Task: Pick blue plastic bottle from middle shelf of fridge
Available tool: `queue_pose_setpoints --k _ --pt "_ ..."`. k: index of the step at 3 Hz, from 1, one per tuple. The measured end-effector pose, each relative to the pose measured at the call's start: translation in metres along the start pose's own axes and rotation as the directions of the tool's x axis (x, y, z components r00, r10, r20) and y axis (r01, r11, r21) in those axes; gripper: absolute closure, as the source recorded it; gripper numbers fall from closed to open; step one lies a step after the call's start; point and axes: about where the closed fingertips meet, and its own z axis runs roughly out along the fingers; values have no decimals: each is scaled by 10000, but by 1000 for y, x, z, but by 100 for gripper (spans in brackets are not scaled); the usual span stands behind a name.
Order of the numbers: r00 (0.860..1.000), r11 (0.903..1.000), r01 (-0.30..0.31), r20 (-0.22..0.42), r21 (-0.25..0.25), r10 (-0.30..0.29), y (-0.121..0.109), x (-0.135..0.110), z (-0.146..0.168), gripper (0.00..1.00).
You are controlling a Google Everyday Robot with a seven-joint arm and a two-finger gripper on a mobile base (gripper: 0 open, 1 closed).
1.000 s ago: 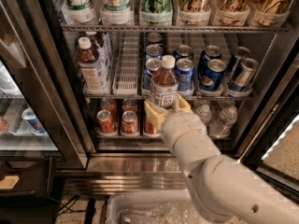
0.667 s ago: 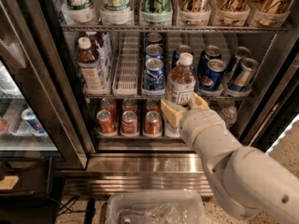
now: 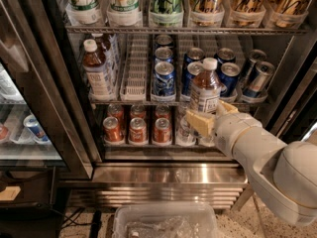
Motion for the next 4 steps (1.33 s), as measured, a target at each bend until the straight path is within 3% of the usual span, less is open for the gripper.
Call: queue_pose_setpoints --k 2,3,4 --pt "9996 9979 281 5 -580 -281 4 4 -4 100" --pt "9899 9821 1417 103 -1245 -1415 9 2 -6 100" --pt "9667 9415 2560 517 -2190 -2508 13 3 -16 100"
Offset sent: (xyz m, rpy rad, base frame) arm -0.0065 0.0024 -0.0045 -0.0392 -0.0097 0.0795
